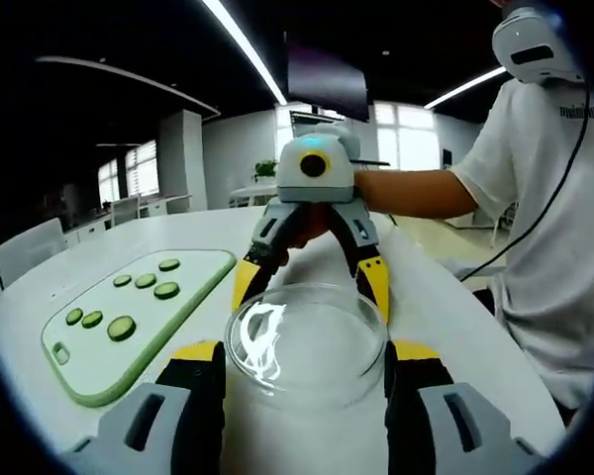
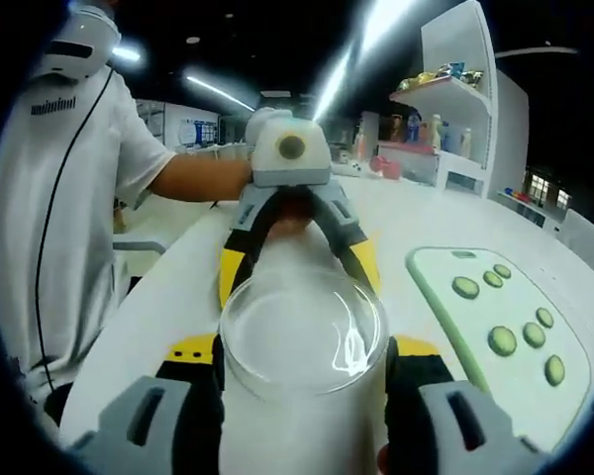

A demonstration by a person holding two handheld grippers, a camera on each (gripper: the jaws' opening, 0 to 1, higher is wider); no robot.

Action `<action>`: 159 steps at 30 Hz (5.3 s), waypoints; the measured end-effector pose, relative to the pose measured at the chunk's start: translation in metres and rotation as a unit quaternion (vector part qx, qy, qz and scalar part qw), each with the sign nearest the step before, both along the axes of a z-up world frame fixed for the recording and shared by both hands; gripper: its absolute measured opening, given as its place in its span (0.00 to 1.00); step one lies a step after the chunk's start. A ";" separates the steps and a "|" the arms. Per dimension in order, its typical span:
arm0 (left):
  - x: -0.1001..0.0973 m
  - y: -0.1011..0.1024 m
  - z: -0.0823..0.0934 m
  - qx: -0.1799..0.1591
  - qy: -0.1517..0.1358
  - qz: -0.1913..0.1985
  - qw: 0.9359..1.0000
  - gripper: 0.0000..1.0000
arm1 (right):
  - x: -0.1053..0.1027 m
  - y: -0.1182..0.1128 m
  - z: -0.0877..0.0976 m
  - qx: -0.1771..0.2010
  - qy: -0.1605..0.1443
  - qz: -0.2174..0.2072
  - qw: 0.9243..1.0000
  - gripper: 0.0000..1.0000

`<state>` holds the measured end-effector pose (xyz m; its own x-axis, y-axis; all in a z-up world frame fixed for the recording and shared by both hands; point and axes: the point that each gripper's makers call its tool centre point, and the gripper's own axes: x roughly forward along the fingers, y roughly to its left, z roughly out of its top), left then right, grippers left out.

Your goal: Open the petri dish lid, add cucumber slices into the petri dish, and close the lid

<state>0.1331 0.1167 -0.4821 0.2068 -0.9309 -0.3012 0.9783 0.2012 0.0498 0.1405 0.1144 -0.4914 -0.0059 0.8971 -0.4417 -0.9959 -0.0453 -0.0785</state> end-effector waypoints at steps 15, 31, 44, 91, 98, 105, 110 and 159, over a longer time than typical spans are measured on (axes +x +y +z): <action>0.002 0.001 -0.001 -0.003 0.006 0.000 1.000 0.64 | 0.002 0.001 0.000 0.004 0.002 -0.002 1.000 0.64; 0.002 0.000 0.004 0.008 0.001 -0.002 1.000 0.64 | 0.000 0.001 0.007 0.005 -0.004 -0.003 1.000 0.64; 0.002 0.004 0.023 0.010 -0.025 0.002 1.000 0.64 | 0.000 0.004 0.025 0.008 -0.028 -0.001 1.000 0.64; -0.025 0.112 0.042 0.018 -0.057 0.103 0.993 0.64 | -0.022 0.114 0.041 0.008 -0.053 0.106 0.993 0.64; -0.024 0.127 0.035 0.021 -0.051 0.120 0.991 0.64 | -0.022 0.130 0.035 0.001 -0.051 0.121 0.991 0.64; -0.025 0.138 0.025 0.026 -0.042 0.132 0.990 0.64 | -0.023 0.141 0.024 -0.009 -0.047 0.131 0.990 0.64; -0.025 0.142 0.020 0.030 -0.036 0.136 0.990 0.64 | -0.024 0.145 0.021 -0.013 -0.045 0.134 0.990 0.64; -0.026 0.152 0.012 0.023 -0.010 0.145 0.989 0.67 | -0.022 0.145 0.017 -0.034 -0.009 0.122 0.992 0.64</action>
<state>0.1067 0.2692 -0.4699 0.4701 -0.8163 -0.3355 0.8781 0.4711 0.0841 0.1186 0.2599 -0.4744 -0.2116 0.8383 -0.5025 -0.9531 -0.2908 -0.0838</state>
